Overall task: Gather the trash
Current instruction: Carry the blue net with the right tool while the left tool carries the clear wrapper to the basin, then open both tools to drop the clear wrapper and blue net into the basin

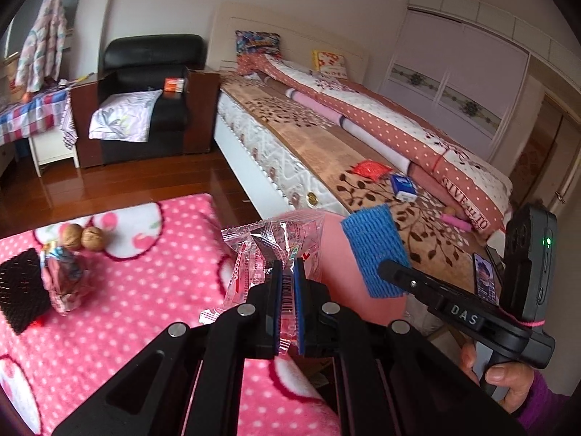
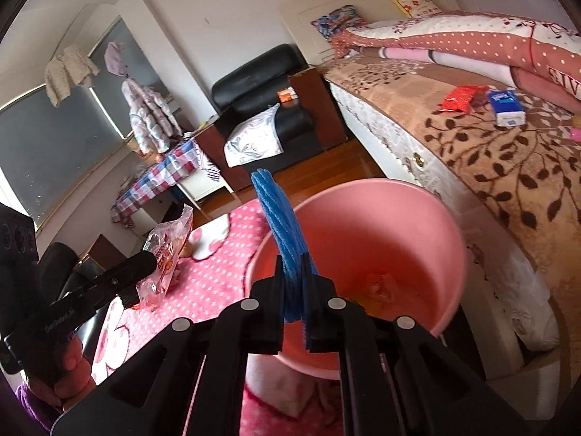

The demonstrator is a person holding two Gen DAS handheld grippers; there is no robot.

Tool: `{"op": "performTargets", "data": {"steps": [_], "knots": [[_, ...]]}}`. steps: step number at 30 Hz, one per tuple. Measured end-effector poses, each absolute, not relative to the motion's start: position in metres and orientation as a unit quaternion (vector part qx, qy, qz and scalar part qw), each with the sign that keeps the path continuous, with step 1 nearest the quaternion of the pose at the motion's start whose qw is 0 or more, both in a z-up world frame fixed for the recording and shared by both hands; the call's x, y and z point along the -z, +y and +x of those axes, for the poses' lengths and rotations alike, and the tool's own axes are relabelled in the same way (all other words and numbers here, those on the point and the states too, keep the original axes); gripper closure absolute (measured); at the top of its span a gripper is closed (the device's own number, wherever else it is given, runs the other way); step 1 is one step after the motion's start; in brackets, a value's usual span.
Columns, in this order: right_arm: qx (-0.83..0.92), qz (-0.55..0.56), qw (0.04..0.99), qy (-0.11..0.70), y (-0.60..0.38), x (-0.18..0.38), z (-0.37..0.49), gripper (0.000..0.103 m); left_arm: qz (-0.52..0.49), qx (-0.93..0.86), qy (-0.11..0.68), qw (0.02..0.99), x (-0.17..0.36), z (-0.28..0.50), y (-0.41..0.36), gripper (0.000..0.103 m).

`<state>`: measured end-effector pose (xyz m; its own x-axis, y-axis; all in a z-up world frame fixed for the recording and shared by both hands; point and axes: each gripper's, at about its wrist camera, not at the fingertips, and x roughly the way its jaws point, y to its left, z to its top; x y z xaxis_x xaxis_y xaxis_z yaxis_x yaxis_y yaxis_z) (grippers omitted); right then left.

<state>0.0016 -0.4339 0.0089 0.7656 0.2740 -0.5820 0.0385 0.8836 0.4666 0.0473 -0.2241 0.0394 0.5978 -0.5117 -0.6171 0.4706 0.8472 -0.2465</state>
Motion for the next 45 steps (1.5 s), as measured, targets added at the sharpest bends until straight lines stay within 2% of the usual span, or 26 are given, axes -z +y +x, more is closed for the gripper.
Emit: {"op": "performTargets", "data": {"steps": [24, 32, 35, 40, 45], "knots": [[-0.009, 0.217, 0.896, 0.389, -0.443, 0.013, 0.015, 0.095, 0.013, 0.308, 0.401, 0.863, 0.007, 0.068, -0.274, 0.097], [-0.003, 0.218, 0.892, 0.395, -0.446, 0.017, 0.017, 0.095, 0.013, 0.305, 0.403, 0.863, 0.01, 0.07, -0.276, 0.094], [-0.004, 0.216, 0.893, 0.395, -0.446, 0.017, 0.017, 0.095, 0.009, 0.303, 0.401, 0.864, 0.01, 0.07, -0.274, 0.088], [-0.003, 0.212, 0.894, 0.395, -0.444, 0.016, 0.017, 0.095, 0.0, 0.299, 0.4, 0.866, 0.01, 0.068, -0.269, 0.06], [-0.003, 0.214, 0.893, 0.395, -0.444, 0.017, 0.017, 0.095, -0.009, 0.295, 0.399, 0.868, 0.009, 0.066, -0.262, 0.055]]}}
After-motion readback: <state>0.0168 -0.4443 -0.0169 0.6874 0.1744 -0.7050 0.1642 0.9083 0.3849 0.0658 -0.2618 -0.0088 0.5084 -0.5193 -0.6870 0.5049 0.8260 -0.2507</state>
